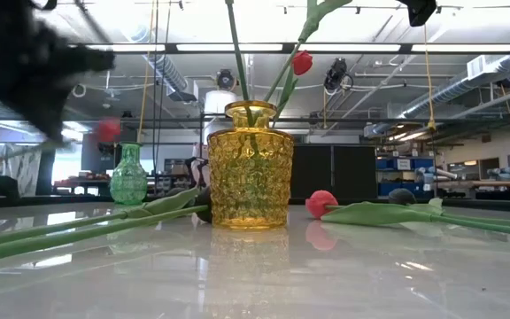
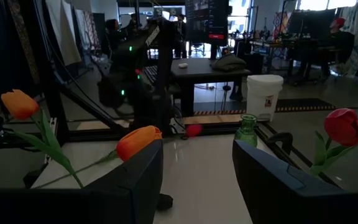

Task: Sort flowers into vase by color
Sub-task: Put the bottom pink flower into the blue vase

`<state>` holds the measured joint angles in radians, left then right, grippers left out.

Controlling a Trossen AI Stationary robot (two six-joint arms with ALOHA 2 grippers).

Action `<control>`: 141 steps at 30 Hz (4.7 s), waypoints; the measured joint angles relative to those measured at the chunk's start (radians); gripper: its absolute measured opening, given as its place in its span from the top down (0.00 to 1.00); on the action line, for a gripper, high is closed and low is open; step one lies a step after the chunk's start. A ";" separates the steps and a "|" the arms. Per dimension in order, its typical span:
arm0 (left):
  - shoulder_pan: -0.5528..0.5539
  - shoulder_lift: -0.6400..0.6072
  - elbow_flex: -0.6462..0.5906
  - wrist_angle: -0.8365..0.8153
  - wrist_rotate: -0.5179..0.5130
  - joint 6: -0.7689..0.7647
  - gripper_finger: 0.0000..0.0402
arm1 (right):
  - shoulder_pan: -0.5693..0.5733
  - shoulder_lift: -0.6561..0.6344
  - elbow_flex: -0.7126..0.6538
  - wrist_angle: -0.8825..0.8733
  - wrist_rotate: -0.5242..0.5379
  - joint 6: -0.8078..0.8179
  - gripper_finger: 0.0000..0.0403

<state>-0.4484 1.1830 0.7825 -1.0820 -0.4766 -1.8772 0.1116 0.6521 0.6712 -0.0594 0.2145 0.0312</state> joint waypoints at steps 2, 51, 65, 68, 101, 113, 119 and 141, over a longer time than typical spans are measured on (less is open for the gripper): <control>0.026 -0.001 0.064 -0.066 -0.109 0.077 0.98 | 0.000 0.000 0.000 0.001 0.000 0.000 0.50; 1.118 0.168 0.388 1.177 0.515 1.948 0.98 | 0.000 0.000 0.000 0.006 0.000 0.000 0.50; 1.154 0.319 0.388 1.388 0.733 1.805 0.98 | 0.000 0.000 0.000 0.006 0.000 0.000 0.50; 1.154 0.323 0.388 1.410 0.763 1.791 0.98 | 0.000 0.000 0.000 0.006 0.000 0.000 0.50; 1.120 0.436 0.388 1.508 0.819 1.766 0.98 | 0.000 0.000 0.000 0.007 0.000 0.000 0.50; 1.120 0.435 0.388 1.464 0.811 1.787 0.98 | 0.000 0.000 0.000 0.007 0.000 0.000 0.50; 1.120 0.435 0.388 1.442 0.804 1.787 0.97 | 0.000 0.000 0.000 0.007 0.000 0.000 0.50; 1.098 0.500 0.389 1.422 0.791 1.774 0.97 | 0.000 0.000 0.000 0.007 0.000 0.000 0.50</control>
<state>0.6492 1.6826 1.1713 0.3399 0.3147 -0.1036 0.1118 0.6521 0.6712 -0.0528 0.2143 0.0312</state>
